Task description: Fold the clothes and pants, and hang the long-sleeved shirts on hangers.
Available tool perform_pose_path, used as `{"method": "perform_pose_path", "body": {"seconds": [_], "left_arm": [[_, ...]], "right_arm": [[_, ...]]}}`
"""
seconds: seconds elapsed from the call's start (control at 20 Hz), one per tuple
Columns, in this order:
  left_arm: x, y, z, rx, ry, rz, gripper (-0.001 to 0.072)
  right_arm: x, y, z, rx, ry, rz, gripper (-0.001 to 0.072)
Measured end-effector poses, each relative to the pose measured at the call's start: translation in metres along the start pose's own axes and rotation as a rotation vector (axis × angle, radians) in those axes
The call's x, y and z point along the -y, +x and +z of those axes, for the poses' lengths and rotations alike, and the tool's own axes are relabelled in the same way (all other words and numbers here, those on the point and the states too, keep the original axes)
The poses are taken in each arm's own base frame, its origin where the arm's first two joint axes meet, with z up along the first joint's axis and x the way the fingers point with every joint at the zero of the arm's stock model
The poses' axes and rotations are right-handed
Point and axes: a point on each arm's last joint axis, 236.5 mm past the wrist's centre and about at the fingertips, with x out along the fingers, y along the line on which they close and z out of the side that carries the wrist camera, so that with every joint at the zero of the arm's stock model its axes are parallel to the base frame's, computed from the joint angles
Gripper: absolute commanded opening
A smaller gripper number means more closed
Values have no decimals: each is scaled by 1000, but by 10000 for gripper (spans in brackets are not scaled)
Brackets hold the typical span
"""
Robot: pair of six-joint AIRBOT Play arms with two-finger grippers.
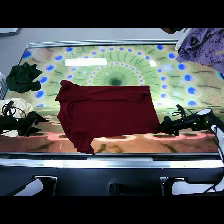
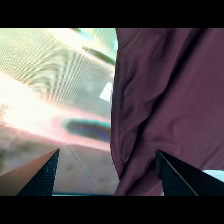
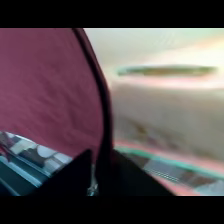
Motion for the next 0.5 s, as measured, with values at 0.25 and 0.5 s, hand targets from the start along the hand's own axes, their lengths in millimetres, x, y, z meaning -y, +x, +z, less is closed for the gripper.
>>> {"method": "perform_pose_path", "body": {"seconds": [0.25,0.5], "left_arm": [[-12,17,-27,-29,6,-9,662],[-5,55,-69,-72,2,-115,662]], "right_arm": [[-6,3,-2,-2,-21,-15,28],[-13,-5,0,29,-44,-23,28]]}}
